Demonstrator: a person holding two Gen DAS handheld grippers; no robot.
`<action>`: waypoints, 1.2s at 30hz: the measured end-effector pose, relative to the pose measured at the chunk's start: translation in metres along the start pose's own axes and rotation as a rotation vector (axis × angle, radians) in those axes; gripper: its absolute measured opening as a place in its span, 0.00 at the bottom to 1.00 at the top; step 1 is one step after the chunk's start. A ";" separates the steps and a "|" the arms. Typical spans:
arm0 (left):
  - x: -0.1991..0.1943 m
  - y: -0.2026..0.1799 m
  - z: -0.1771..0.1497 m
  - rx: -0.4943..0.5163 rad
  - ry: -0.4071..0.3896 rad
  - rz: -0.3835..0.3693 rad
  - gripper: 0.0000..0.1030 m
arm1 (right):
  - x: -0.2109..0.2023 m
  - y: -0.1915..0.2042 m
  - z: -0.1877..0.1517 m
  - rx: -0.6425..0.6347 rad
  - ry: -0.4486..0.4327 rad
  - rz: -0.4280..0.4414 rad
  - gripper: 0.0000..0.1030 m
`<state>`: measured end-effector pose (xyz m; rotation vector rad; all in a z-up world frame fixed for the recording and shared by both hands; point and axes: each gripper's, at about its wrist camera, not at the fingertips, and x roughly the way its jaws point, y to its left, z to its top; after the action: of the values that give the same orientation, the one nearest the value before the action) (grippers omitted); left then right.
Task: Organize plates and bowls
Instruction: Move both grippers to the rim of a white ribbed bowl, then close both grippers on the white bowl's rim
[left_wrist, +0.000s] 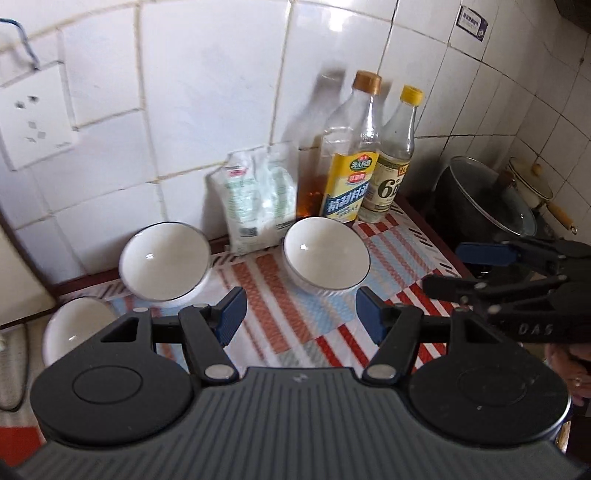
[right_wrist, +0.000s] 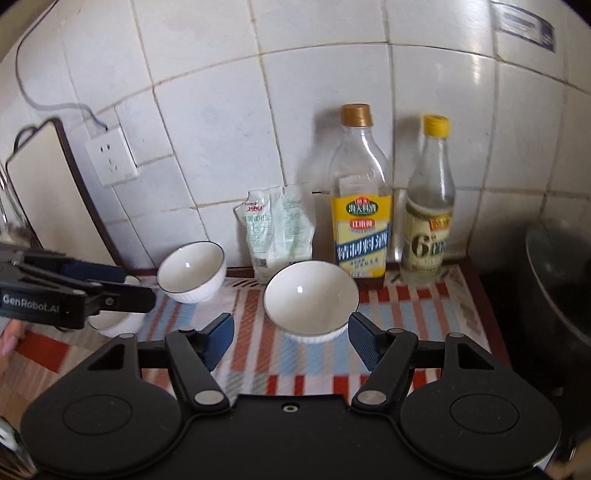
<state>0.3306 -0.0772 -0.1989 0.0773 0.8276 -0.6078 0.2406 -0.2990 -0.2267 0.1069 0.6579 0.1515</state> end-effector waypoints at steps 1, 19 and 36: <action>0.009 -0.001 0.000 0.005 -0.006 -0.004 0.63 | 0.007 -0.002 -0.001 -0.015 -0.001 0.009 0.71; 0.121 0.004 0.003 -0.090 0.075 0.002 0.59 | 0.099 -0.065 -0.024 0.164 0.024 -0.004 0.67; 0.162 0.011 0.006 -0.181 0.156 0.018 0.16 | 0.158 -0.083 -0.015 0.289 0.115 0.015 0.22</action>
<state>0.4245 -0.1469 -0.3123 -0.0330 1.0286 -0.5122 0.3636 -0.3522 -0.3459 0.3836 0.7915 0.0761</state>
